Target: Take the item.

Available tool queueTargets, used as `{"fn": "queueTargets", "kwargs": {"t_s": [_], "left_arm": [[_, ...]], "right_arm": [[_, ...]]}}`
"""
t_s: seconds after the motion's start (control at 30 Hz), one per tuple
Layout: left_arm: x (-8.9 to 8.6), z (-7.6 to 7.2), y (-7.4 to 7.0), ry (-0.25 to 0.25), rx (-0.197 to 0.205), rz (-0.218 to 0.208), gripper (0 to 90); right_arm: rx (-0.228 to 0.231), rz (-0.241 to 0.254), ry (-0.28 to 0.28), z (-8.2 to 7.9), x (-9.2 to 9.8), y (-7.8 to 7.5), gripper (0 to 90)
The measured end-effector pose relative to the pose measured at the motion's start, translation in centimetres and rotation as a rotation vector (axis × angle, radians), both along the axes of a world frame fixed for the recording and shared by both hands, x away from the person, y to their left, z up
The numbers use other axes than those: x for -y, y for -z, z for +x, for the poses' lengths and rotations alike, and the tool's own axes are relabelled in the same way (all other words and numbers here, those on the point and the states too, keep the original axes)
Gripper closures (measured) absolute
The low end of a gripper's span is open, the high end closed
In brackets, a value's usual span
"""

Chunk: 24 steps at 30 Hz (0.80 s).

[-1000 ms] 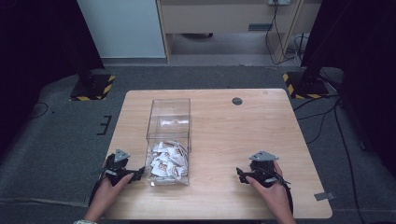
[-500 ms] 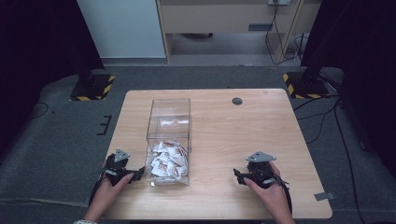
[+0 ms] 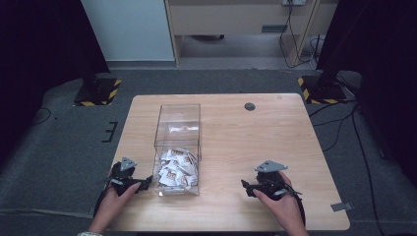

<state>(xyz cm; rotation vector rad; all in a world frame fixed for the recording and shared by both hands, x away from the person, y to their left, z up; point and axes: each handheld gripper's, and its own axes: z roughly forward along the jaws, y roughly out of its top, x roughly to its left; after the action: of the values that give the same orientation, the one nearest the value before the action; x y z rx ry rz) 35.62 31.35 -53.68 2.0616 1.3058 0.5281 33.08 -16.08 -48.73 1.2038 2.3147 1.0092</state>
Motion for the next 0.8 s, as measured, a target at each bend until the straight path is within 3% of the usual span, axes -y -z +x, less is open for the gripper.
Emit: {"fn": "queueTargets", "kwargs": {"t_s": [0.37,0.53,0.8], "left_arm": [[0.0,0.0,0.0,0.000,0.000,-0.001,0.0],[0.0,0.0,0.0,0.001,0.000,0.000,0.0],[0.0,0.0,0.0,0.001,0.000,0.000,0.0]], "right_arm": [[-0.008,-0.042,-0.022,1.0,-1.8,-1.6,17.8],[0.007,-0.065,-0.031,1.4,-2.9,-2.3,17.7],[-0.007,-0.071,-0.056,2.0,-4.1,-3.2,18.6]]}}
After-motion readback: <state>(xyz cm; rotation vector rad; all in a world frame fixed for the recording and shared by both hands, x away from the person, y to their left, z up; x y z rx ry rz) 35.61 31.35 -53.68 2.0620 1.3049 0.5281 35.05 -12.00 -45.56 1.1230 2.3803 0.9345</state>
